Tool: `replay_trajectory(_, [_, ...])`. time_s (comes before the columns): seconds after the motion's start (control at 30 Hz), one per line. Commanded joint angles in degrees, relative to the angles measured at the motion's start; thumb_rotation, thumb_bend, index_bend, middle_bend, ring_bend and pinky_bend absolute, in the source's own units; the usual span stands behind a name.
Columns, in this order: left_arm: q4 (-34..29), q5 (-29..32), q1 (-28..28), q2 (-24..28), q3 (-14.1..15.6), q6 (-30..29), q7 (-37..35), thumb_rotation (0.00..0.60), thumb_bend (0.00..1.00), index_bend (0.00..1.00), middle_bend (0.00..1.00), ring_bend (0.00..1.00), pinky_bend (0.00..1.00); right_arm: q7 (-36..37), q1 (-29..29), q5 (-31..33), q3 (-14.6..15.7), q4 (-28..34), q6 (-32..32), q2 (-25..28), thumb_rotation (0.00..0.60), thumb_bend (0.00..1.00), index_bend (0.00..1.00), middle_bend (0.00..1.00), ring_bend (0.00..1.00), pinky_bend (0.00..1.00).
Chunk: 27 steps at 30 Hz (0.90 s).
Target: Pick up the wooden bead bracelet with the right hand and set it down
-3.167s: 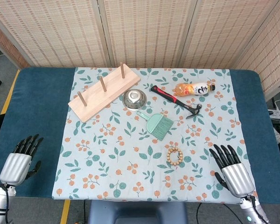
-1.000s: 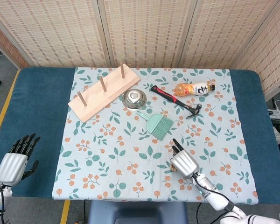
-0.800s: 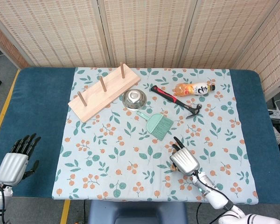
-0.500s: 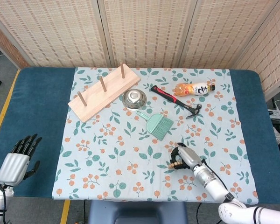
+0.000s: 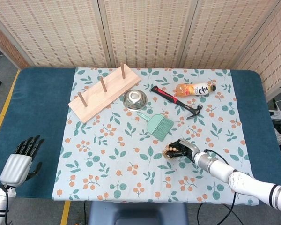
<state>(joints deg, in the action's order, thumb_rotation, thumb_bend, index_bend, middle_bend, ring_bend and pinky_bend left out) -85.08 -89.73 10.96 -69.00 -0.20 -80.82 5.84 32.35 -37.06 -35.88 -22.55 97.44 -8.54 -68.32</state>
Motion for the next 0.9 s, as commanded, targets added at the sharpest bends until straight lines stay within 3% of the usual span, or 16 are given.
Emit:
replay_trajectory(0.03, [0.0, 0.1, 0.1, -0.1, 0.0, 0.2, 0.0, 0.600, 0.46, 0.00, 0.00, 0.00, 0.15, 2.9, 2.7, 0.3, -5.5, 0.3, 4.7, 1.1, 0.435, 0.66, 0.83, 0.72, 0.36, 0.00])
replay_trajectory(0.3, [0.1, 0.2, 0.2, -0.1, 0.0, 0.4, -0.3, 0.600, 0.46, 0.00, 0.00, 0.00, 0.15, 2.2, 12.6, -2.6, -17.2, -0.4, 11.2, -4.0, 0.311, 0.66, 0.57, 0.69, 0.36, 0.01])
replay_trajectory(0.4, [0.1, 0.2, 0.2, 0.0, 0.0, 0.4, -0.5, 0.600, 0.46, 0.00, 0.00, 0.00, 0.15, 0.7, 14.9, -3.4, -19.3, -1.4, 13.8, -5.7, 0.267, 0.66, 0.51, 0.66, 0.35, 0.02])
replay_trajectory(0.47, [0.1, 0.2, 0.3, 0.0, 0.0, 0.4, -0.7, 0.600, 0.46, 0.00, 0.00, 0.00, 0.15, -0.7, 16.0, -3.9, -20.3, -2.2, 15.3, -6.6, 0.229, 0.66, 0.46, 0.64, 0.34, 0.02])
replay_trajectory(0.7, [0.1, 0.3, 0.2, 0.2, -0.1, 0.3, -1.0, 0.600, 0.46, 0.00, 0.00, 0.00, 0.15, -6.6, 18.9, -7.2, -21.6, -2.4, 15.1, -8.7, 0.180, 0.65, 0.37, 0.60, 0.31, 0.02])
replay_trajectory(0.9, [0.1, 0.5, 0.2, 0.3, -0.2, 0.3, -1.2, 0.600, 0.46, 0.00, 0.00, 0.00, 0.15, -10.2, 21.6, -10.7, -22.5, -0.7, 11.2, -10.6, 0.037, 0.41, 0.26, 0.56, 0.27, 0.02])
